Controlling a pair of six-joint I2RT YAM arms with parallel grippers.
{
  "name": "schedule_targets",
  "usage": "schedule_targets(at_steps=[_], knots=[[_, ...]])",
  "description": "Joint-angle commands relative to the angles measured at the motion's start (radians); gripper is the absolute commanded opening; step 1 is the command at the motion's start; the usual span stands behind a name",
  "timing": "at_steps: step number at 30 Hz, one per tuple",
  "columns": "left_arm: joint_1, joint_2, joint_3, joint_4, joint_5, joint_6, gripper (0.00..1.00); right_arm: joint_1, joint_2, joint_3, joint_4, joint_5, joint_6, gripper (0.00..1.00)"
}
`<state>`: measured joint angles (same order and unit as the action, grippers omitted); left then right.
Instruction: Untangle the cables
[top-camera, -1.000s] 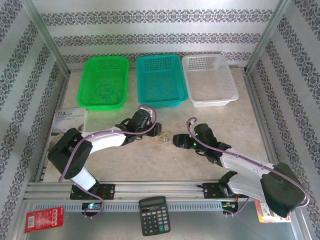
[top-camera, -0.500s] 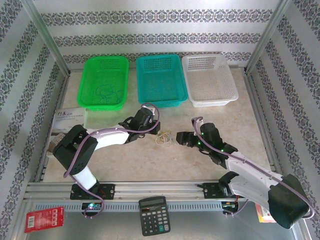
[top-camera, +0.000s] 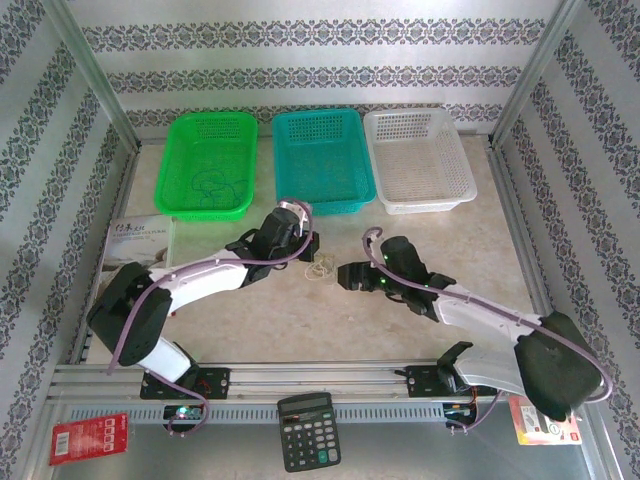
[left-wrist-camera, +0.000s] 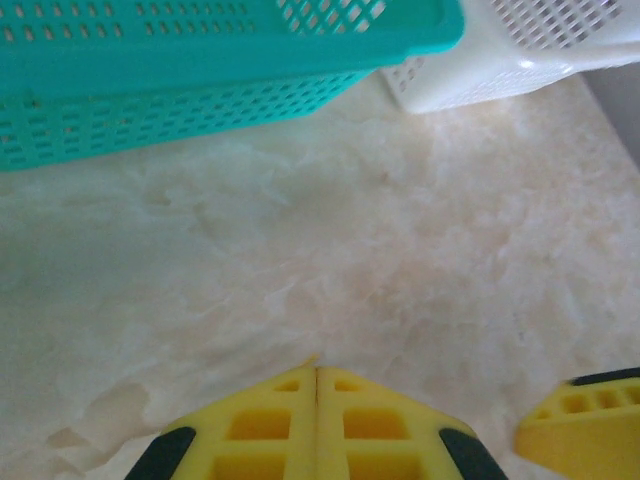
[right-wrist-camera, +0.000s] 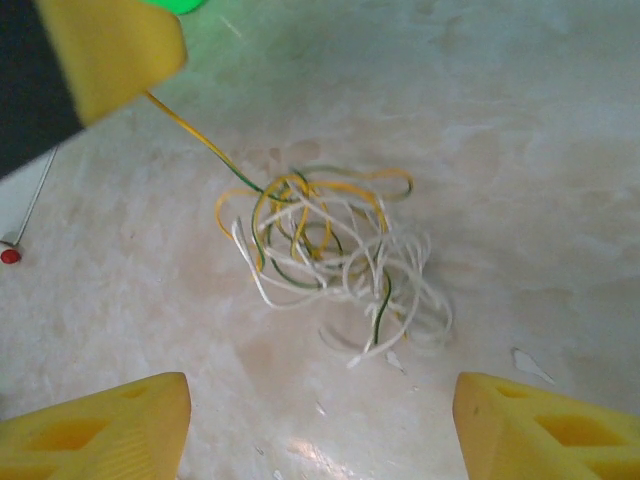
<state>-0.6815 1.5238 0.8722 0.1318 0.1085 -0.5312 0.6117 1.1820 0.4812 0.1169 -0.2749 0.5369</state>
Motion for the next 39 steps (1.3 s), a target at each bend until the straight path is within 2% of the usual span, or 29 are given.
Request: schedule_targets(at_steps=[1, 15, 22, 26, 32, 39], knots=[[-0.012, -0.054, 0.022, -0.037, 0.022, 0.011, 0.00, 0.014, 0.049, 0.050, 0.052, -0.009, -0.032, 0.70], [-0.012, -0.143, 0.005, 0.004, 0.090, -0.078, 0.00, 0.057, 0.221, 0.155, 0.160, 0.001, -0.020, 0.70], [-0.012, -0.145, -0.023, 0.062, 0.124, -0.138, 0.00, 0.069, 0.293, 0.160, 0.248, 0.080, 0.016, 0.67], [-0.012, -0.157, -0.033, 0.082, 0.135, -0.163, 0.00, 0.069, 0.334, 0.131, 0.331, 0.129, 0.048, 0.55], [-0.012, -0.191, -0.014, 0.086, 0.148, -0.184, 0.00, 0.070, 0.383, 0.102, 0.407, 0.127, 0.079, 0.26], [-0.010, -0.264, 0.072, 0.008, 0.102, -0.147, 0.00, 0.072, 0.388, 0.043, 0.450, 0.133, 0.104, 0.23]])
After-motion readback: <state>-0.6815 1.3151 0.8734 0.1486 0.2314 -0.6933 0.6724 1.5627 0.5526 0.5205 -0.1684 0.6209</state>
